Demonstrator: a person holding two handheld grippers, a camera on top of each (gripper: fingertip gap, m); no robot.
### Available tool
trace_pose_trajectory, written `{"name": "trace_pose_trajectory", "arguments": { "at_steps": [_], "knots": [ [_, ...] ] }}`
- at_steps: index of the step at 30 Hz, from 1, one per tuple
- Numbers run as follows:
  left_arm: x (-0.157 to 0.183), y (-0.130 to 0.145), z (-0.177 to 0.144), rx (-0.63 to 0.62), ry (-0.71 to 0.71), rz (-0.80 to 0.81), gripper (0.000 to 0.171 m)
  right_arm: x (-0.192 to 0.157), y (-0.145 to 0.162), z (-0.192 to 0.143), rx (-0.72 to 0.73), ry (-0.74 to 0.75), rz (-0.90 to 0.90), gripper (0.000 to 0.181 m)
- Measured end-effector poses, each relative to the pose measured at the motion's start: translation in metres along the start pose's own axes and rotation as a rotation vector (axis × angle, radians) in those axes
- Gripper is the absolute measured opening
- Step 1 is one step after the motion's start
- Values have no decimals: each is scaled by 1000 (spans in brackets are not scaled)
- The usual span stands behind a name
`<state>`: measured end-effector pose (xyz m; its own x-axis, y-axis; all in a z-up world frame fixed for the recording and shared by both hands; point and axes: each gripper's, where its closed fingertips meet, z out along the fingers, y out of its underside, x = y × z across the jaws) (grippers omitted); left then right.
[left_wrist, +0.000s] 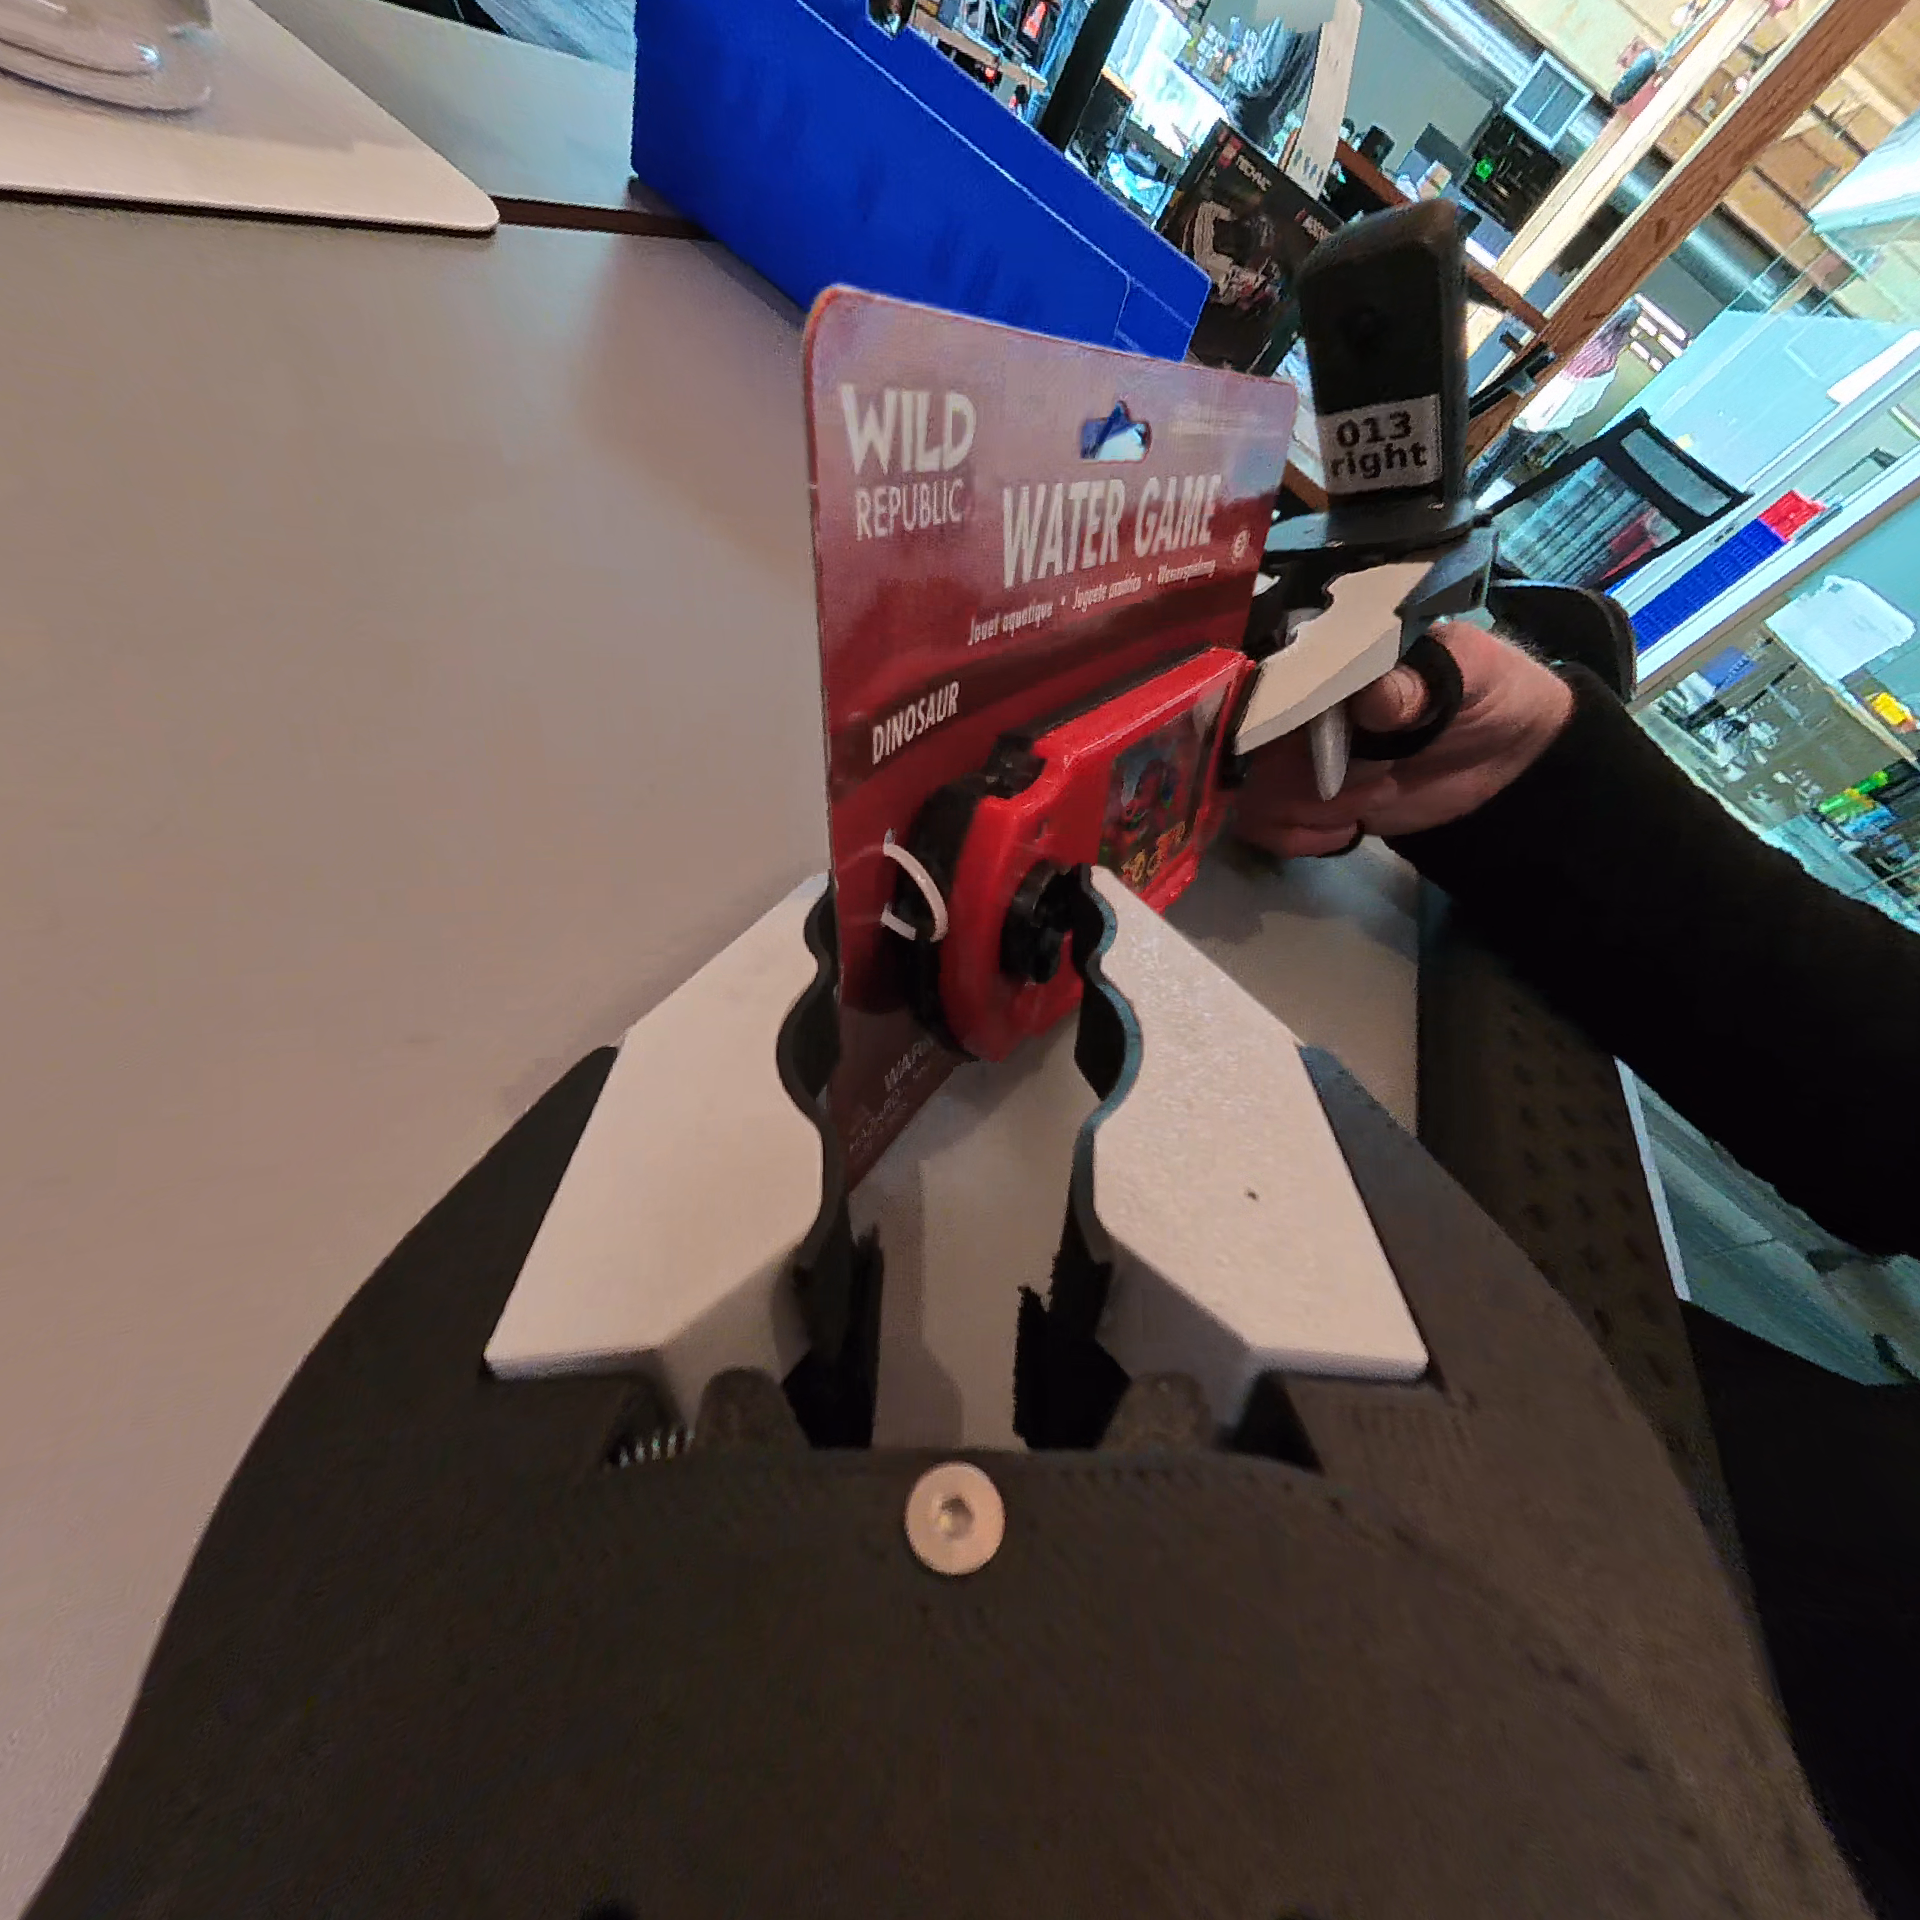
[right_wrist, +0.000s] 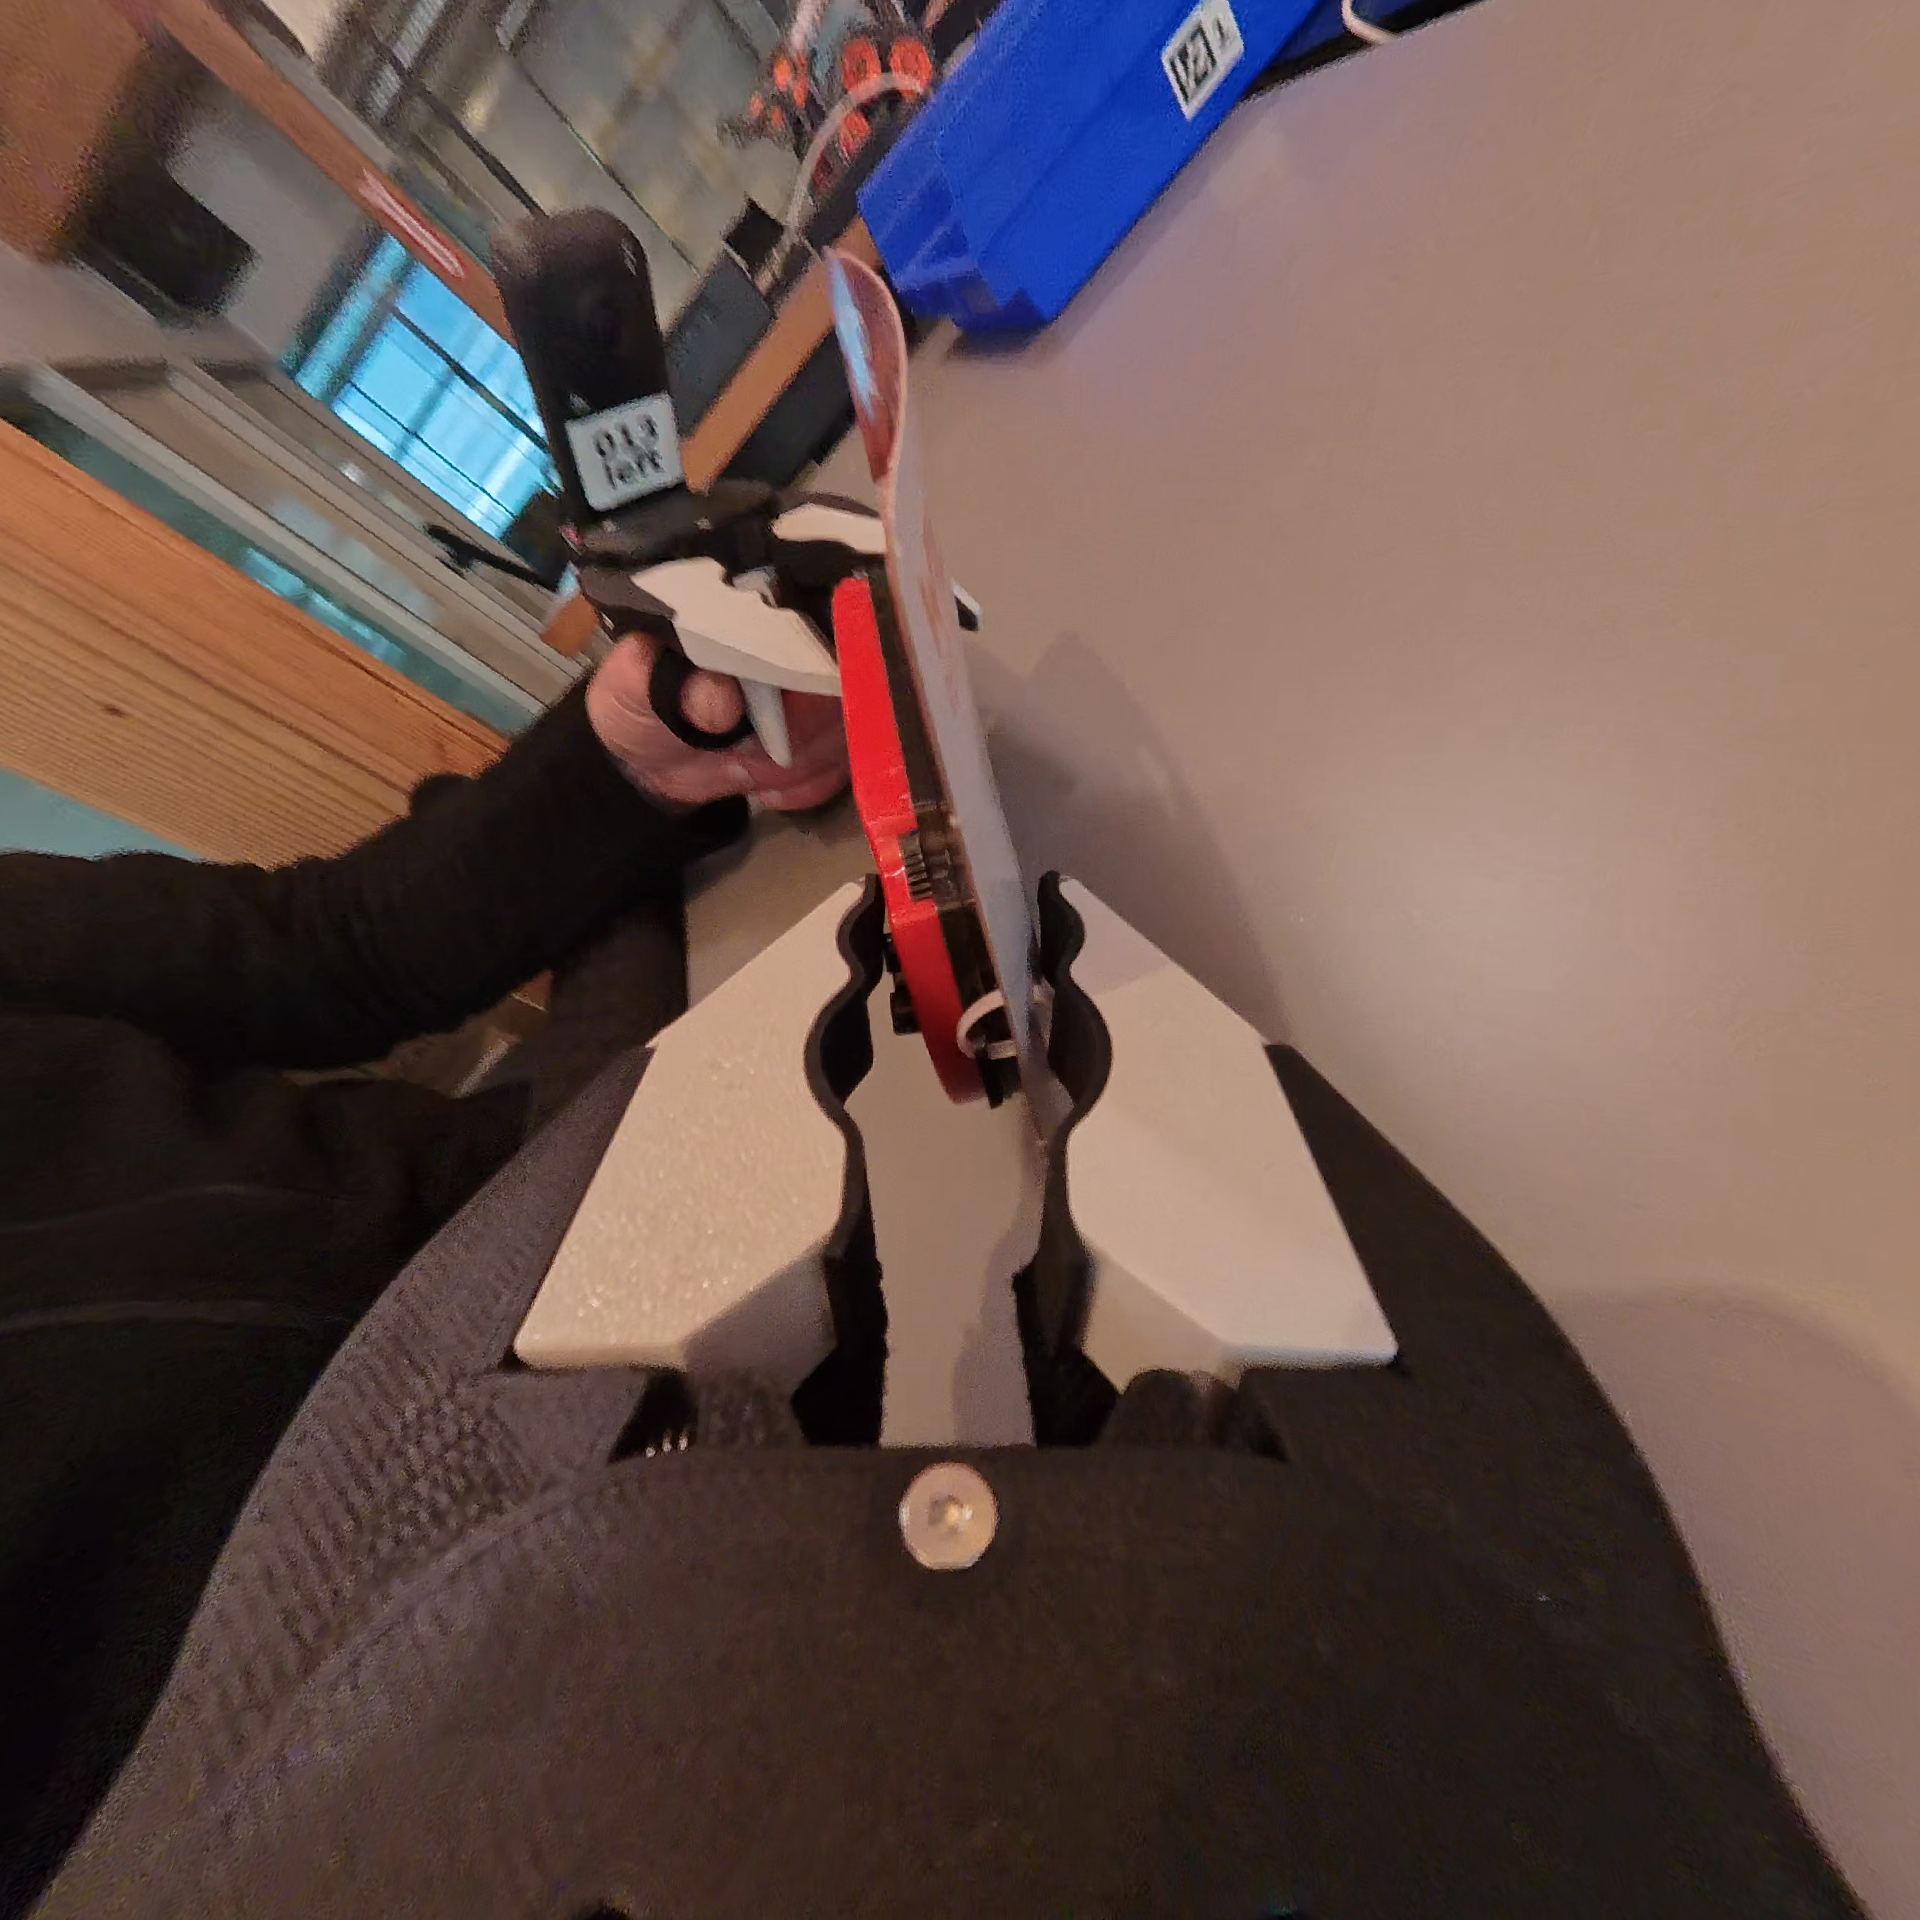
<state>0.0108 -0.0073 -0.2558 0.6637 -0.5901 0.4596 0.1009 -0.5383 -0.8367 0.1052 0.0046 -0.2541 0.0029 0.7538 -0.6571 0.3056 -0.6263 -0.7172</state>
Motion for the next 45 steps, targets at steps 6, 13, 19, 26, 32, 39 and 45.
{"name": "trace_pose_trajectory", "arguments": {
  "at_steps": [6,13,19,26,32,39,45],
  "knots": [
    [5,5,0,-21,-6,59,41,-1,14,-2,-99,78,-131,33],
    [9,8,4,-42,-1,79,41,-6,20,-9,-115,69,-179,38],
    [12,9,7,-49,6,78,41,-9,24,-14,-131,71,-216,45],
    [16,10,8,-52,11,96,41,-2,26,-17,-150,127,-268,33],
    [16,9,8,-47,8,106,41,-4,28,-17,-171,148,-341,26],
    [17,9,8,-44,3,113,41,-5,28,-17,-155,123,-315,25],
    [17,9,8,-45,3,111,41,-4,27,-17,-144,124,-300,31]
  ]
}}
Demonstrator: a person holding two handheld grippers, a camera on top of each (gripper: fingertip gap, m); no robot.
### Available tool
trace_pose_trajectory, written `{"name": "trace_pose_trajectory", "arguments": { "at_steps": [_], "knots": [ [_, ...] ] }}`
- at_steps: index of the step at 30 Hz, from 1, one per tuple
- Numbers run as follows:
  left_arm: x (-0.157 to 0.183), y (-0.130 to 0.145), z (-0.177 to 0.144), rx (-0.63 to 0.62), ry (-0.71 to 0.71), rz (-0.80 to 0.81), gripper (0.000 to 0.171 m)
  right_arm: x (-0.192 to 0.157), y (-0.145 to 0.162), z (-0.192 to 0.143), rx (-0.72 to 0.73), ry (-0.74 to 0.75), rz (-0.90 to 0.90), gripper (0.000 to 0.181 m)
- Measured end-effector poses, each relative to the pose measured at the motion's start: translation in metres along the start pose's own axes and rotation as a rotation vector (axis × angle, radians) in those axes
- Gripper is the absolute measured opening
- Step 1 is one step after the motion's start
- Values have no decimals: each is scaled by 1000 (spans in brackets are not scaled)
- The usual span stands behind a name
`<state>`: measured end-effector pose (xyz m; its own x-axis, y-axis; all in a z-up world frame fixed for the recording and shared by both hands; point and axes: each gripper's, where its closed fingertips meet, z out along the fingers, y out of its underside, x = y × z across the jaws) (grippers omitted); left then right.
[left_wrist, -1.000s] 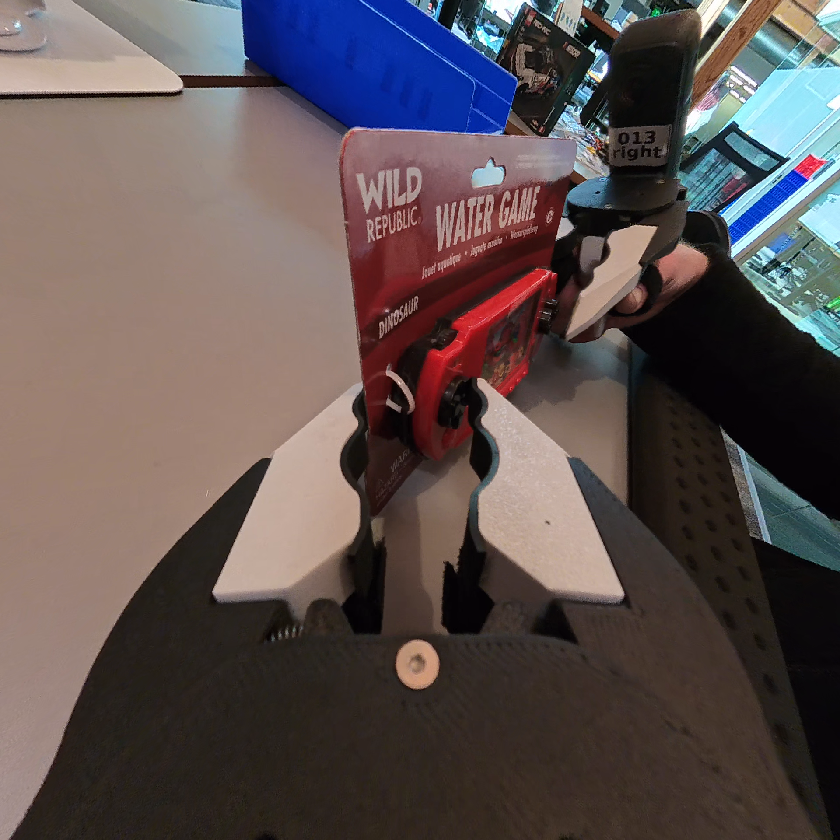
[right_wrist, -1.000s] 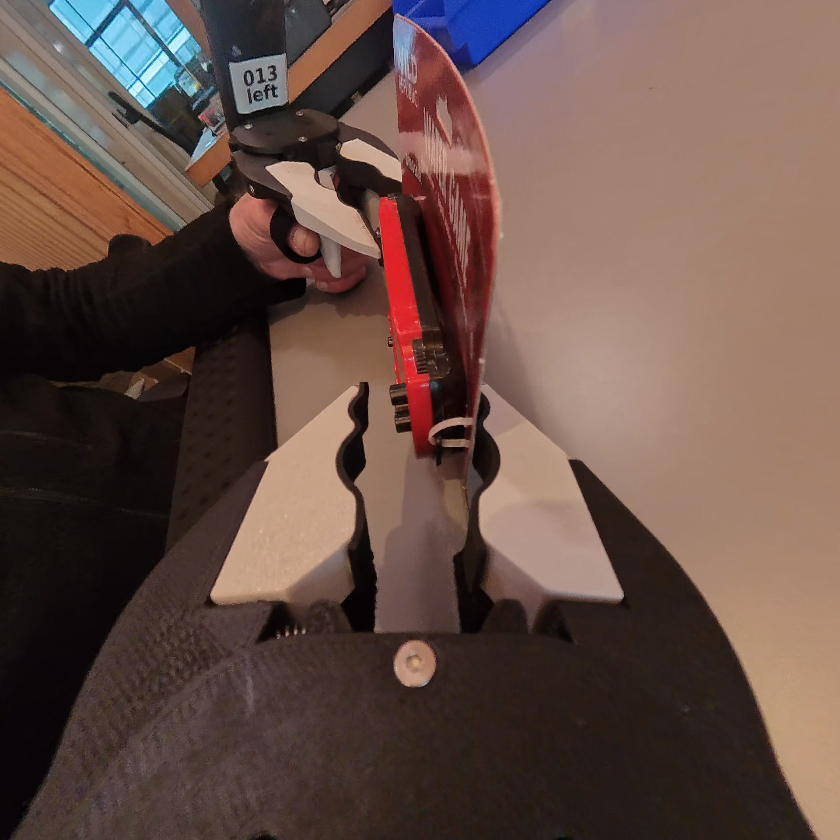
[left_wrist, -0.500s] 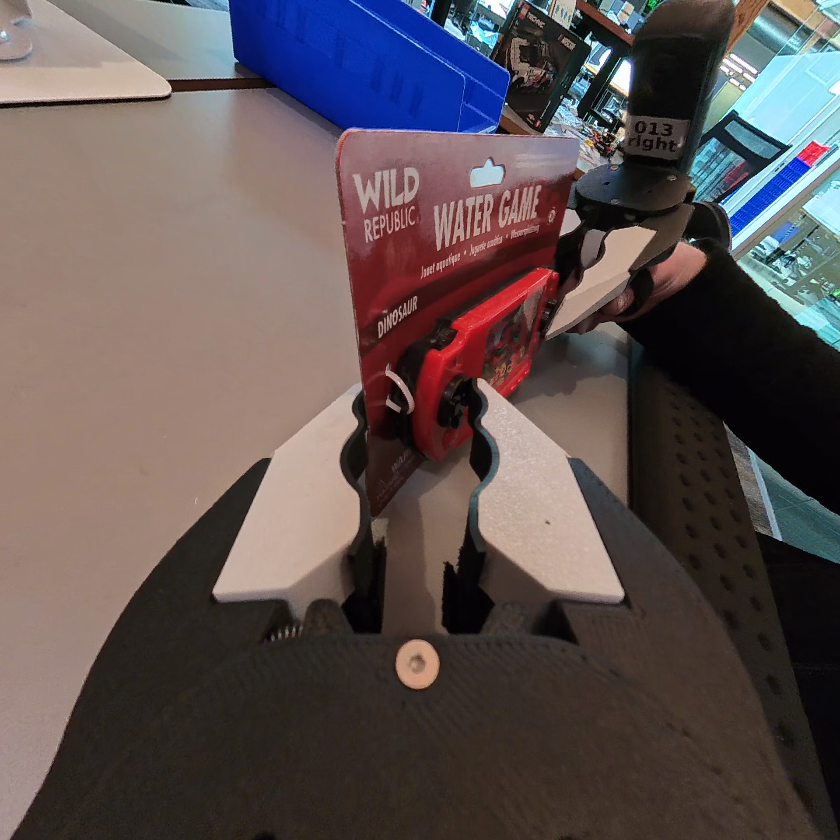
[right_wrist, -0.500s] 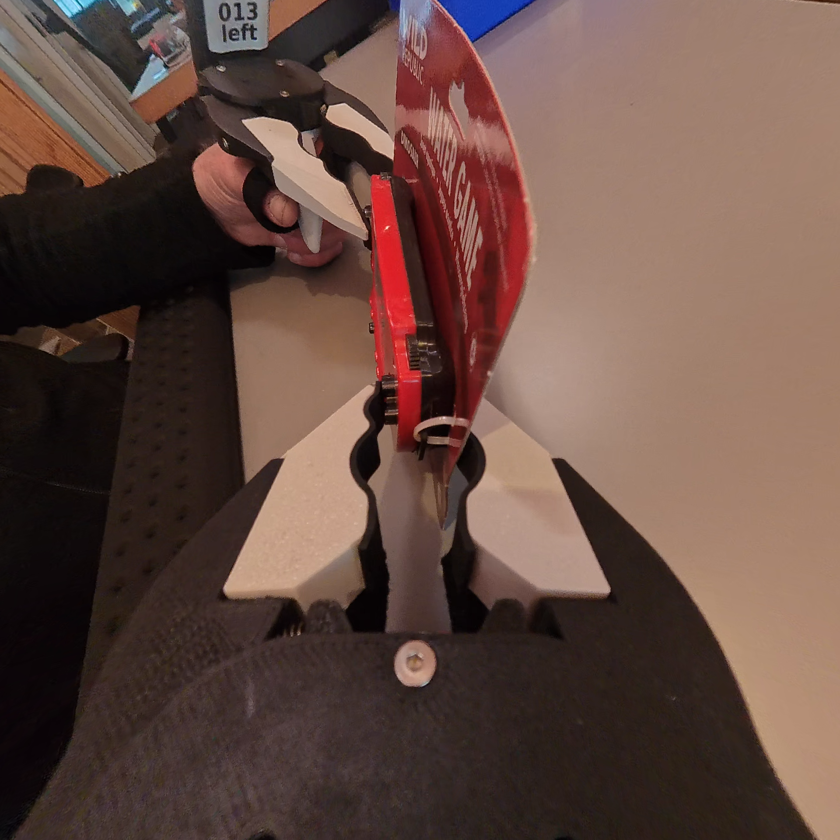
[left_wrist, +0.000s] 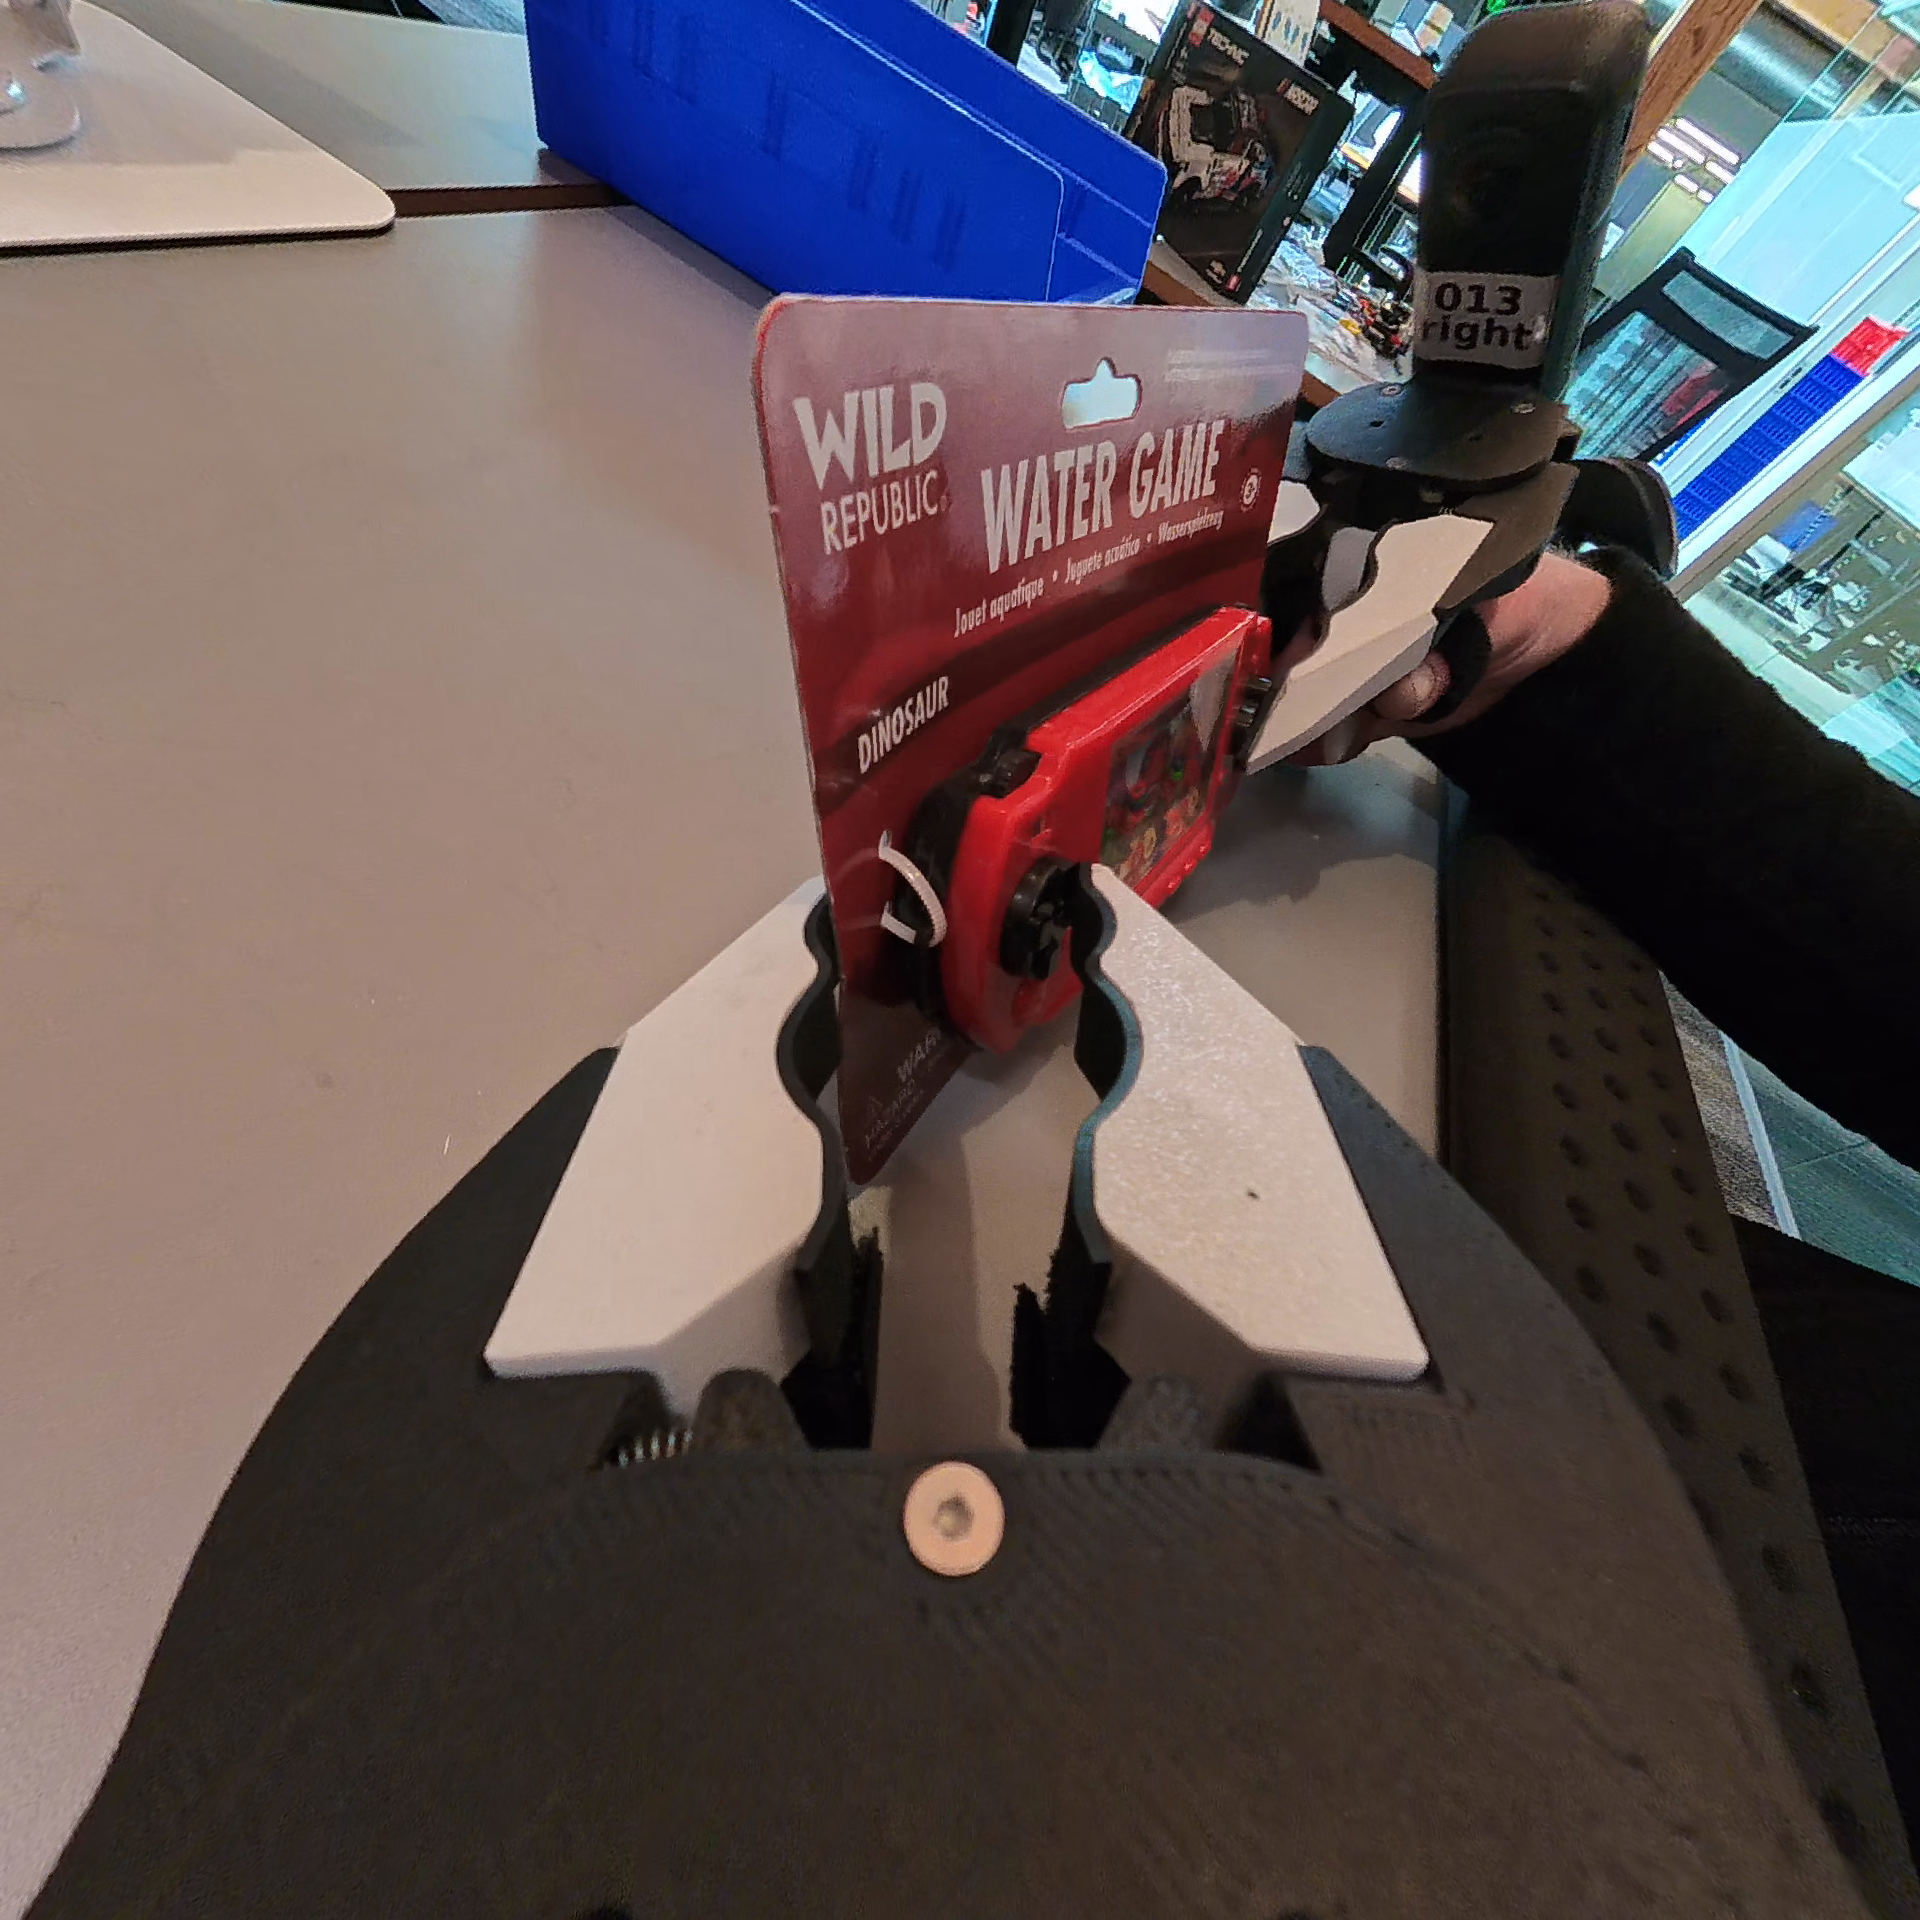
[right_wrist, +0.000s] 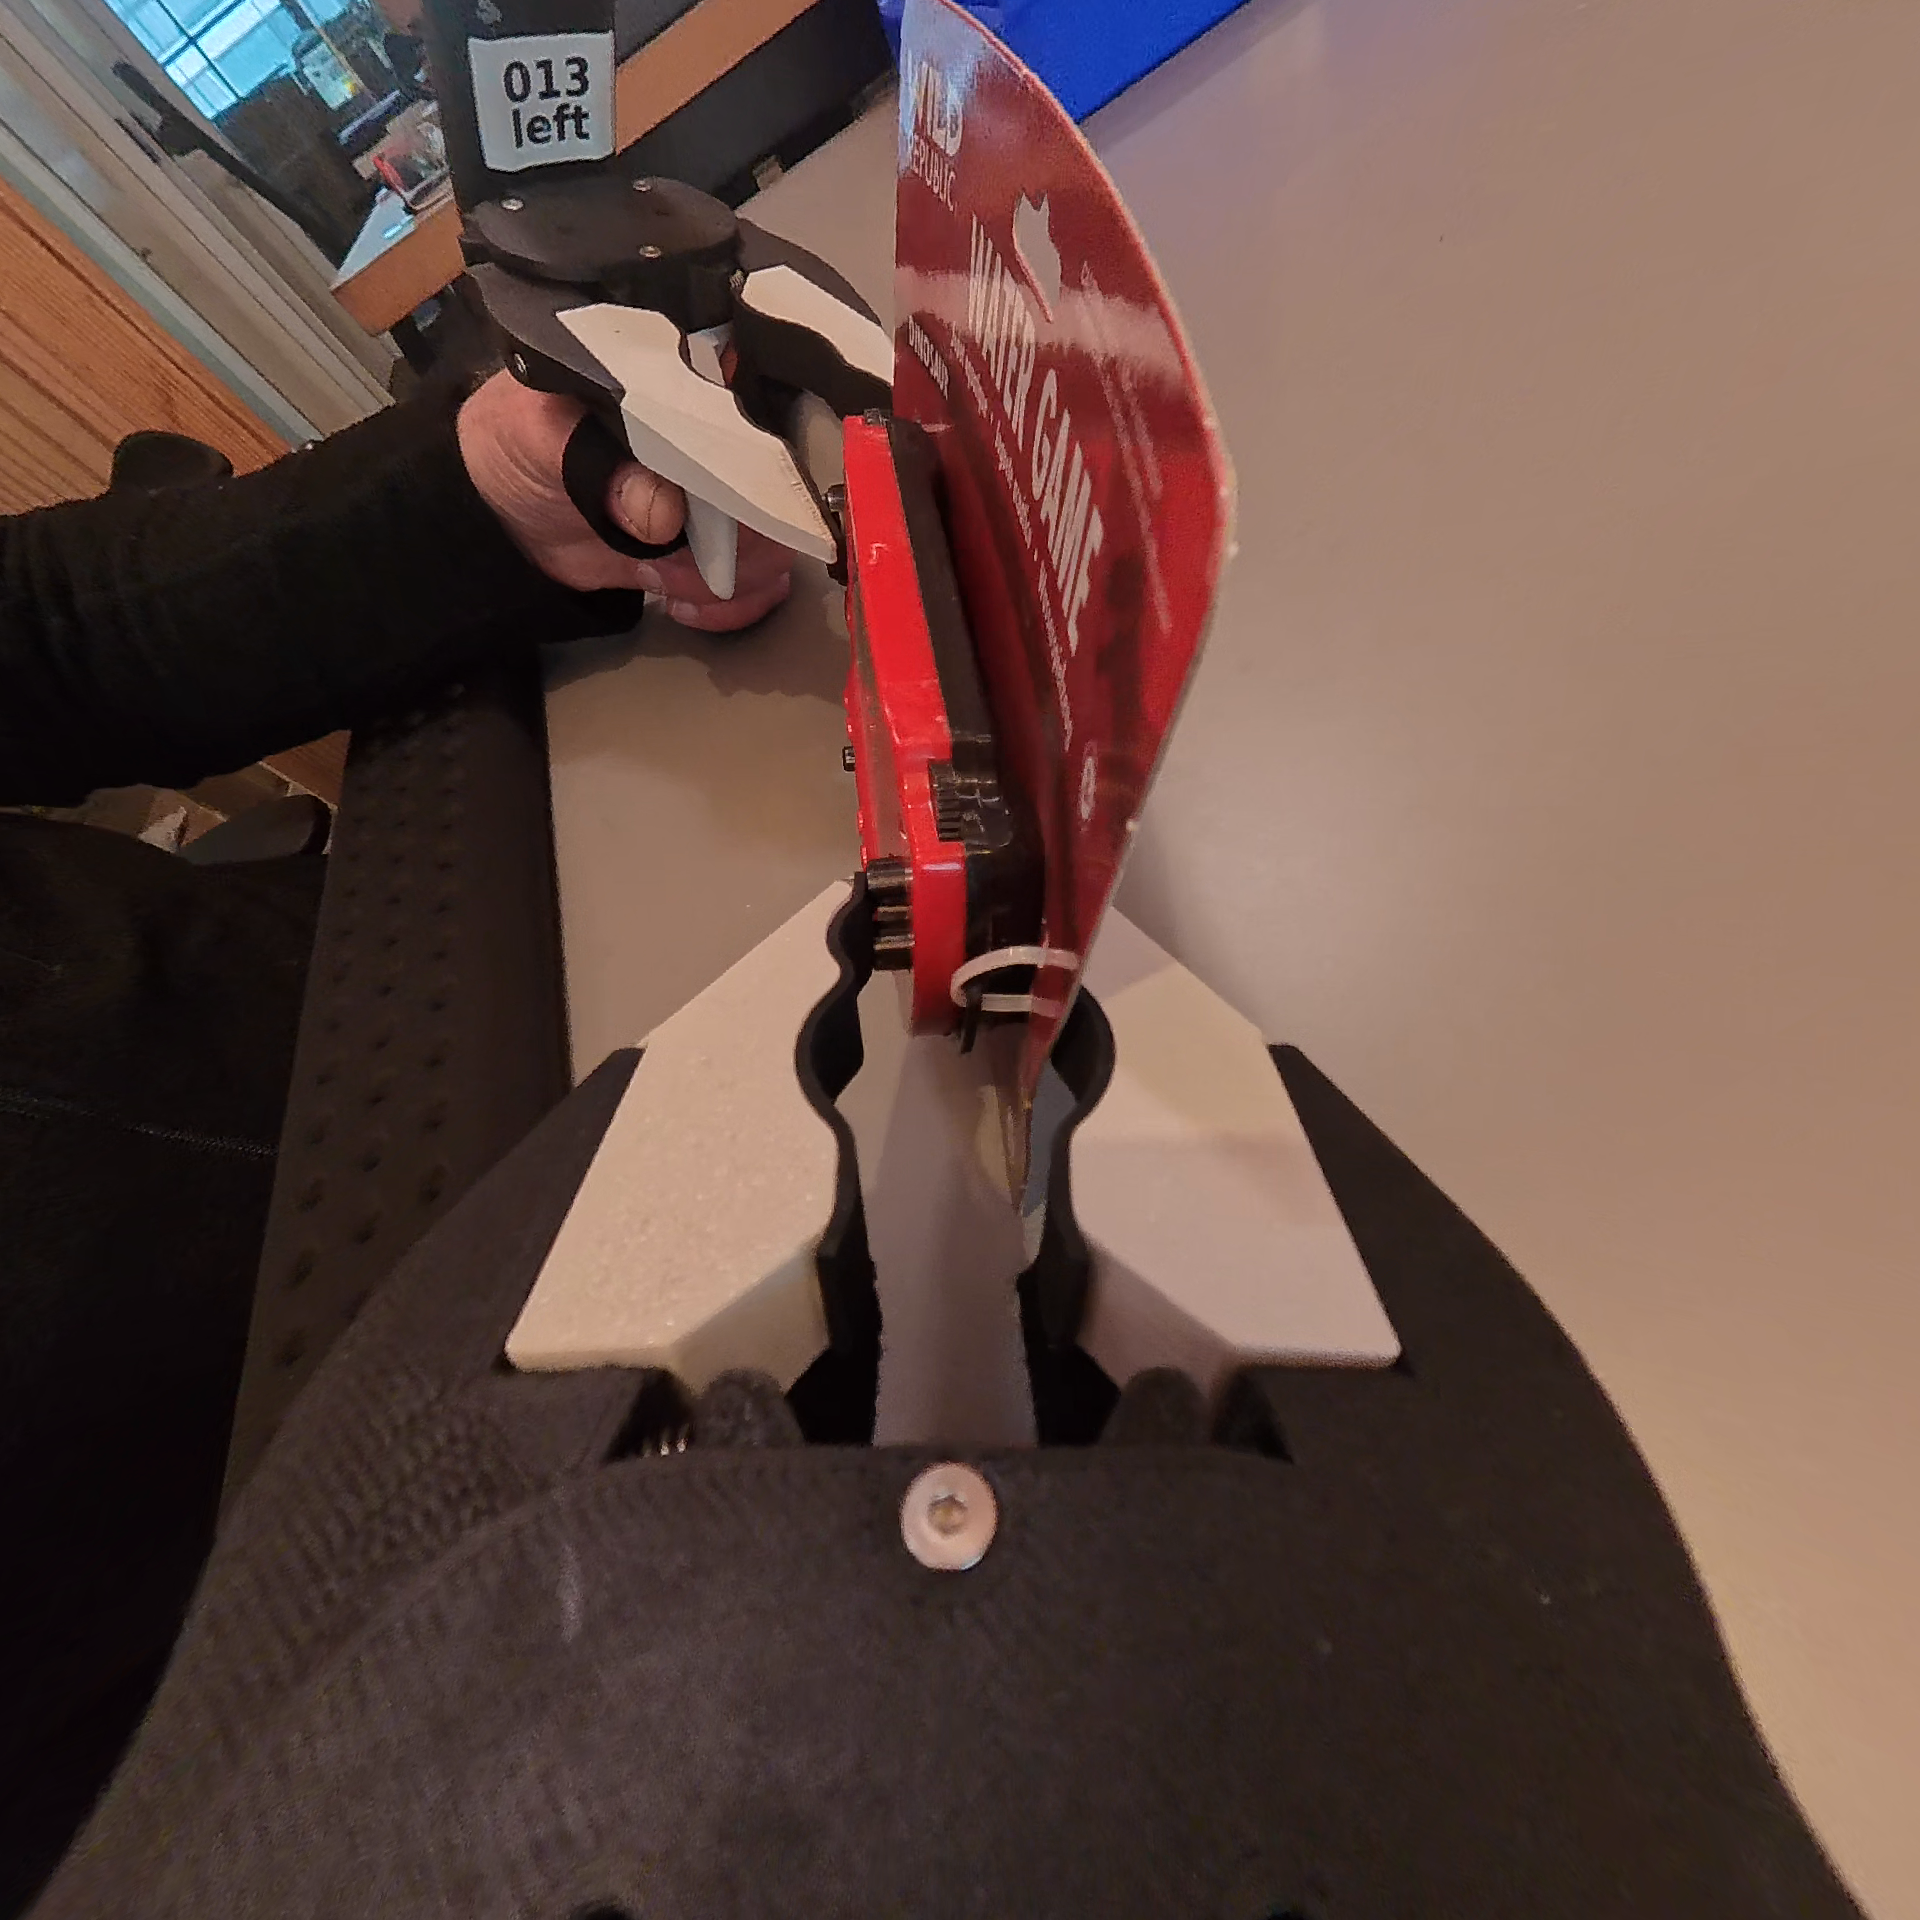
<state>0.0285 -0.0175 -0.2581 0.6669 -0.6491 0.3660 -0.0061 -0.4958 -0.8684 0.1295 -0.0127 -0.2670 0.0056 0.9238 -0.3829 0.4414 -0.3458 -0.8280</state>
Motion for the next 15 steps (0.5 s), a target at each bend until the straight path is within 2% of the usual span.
{"name": "trace_pose_trajectory", "arguments": {
  "at_steps": [15],
  "knots": [
    [1,1,0,-3,3,4,41,-2,1,-1,-1,-1,-26,30]
  ]
}}
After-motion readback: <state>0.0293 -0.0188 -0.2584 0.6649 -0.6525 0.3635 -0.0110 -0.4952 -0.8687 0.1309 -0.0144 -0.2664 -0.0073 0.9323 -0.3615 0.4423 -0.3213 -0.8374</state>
